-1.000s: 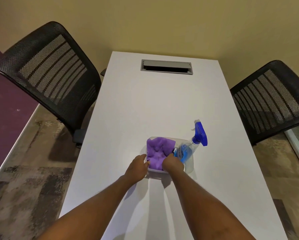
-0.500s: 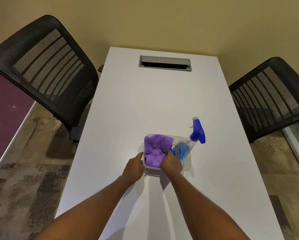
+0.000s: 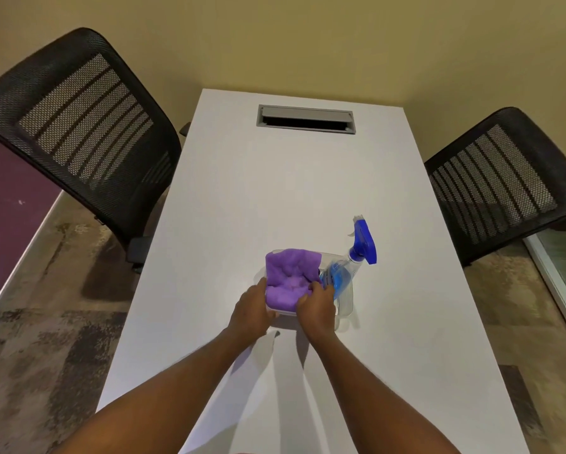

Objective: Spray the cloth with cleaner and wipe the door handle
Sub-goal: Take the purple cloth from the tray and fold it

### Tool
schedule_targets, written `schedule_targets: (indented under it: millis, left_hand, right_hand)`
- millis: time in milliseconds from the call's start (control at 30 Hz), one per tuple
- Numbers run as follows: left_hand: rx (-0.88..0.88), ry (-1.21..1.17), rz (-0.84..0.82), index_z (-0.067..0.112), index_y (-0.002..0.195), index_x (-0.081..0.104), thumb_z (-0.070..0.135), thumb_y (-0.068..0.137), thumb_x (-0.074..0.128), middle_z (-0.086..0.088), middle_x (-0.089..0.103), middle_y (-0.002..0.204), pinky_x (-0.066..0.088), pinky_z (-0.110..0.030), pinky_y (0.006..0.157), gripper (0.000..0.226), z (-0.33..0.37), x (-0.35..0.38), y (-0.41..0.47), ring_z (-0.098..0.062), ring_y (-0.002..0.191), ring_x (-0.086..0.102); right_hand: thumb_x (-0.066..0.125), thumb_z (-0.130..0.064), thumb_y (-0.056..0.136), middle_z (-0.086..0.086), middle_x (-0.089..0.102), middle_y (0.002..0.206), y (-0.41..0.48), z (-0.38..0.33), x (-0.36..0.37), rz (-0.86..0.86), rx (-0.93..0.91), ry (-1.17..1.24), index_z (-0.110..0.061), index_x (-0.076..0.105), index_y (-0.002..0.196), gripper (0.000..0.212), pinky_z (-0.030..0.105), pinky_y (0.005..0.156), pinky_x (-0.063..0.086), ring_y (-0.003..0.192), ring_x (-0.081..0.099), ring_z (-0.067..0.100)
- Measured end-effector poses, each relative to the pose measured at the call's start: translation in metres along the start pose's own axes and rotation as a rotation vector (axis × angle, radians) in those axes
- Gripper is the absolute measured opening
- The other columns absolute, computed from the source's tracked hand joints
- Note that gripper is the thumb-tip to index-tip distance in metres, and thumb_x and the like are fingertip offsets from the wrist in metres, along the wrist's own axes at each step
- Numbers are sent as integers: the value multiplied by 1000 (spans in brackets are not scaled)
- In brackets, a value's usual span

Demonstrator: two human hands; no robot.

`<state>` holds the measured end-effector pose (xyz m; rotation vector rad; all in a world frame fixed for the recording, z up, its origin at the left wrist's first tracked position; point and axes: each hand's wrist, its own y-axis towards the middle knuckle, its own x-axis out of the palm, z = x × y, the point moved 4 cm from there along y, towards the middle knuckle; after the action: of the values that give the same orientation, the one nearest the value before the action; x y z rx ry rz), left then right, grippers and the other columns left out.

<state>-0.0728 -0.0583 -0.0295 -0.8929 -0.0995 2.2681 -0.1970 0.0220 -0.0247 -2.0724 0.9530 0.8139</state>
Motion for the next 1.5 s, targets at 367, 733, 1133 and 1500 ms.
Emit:
schedule_targets:
  millis: [367, 733, 1133, 1500]
  left_hand:
    - [280, 50, -2, 11, 118, 61, 0, 69, 69, -4, 62, 119, 50, -39, 95, 51, 22, -31, 14, -17, 104, 59]
    - [142, -478, -81, 23, 105, 68, 4, 77, 77, 1, 75, 100, 56, -26, 76, 35, 49, -89, 13, -16, 95, 69]
    - [-5, -1198, -170, 7, 107, 73, 21, 77, 75, -17, 71, 111, 59, -35, 78, 33, 78, -98, 1, -27, 99, 70]
    - [-272, -1367, -257, 2, 125, 62, 35, 78, 77, -21, 65, 124, 55, -45, 93, 60, 80, -72, -4, -33, 115, 63]
  right_hand:
    - [62, -14, 87, 10, 63, 105, -13, -32, -53, 15, -17, 313, -6, 63, 106, 20, 20, 74, 45, 86, 56, 17]
    - [61, -27, 89, 0, 64, 71, -19, -74, -111, -133, -8, 632, -16, 61, 77, 16, 28, 64, 55, 63, 62, 13]
    - [65, -81, 56, 5, 54, 124, -33, -84, -105, -192, -167, 425, -20, 52, 127, 94, 43, 91, 54, 109, 57, 25]
    - [74, -52, 76, 3, 50, 129, -26, -67, -86, -412, 29, 776, -21, 32, 135, 79, 43, 85, 57, 113, 55, 25]
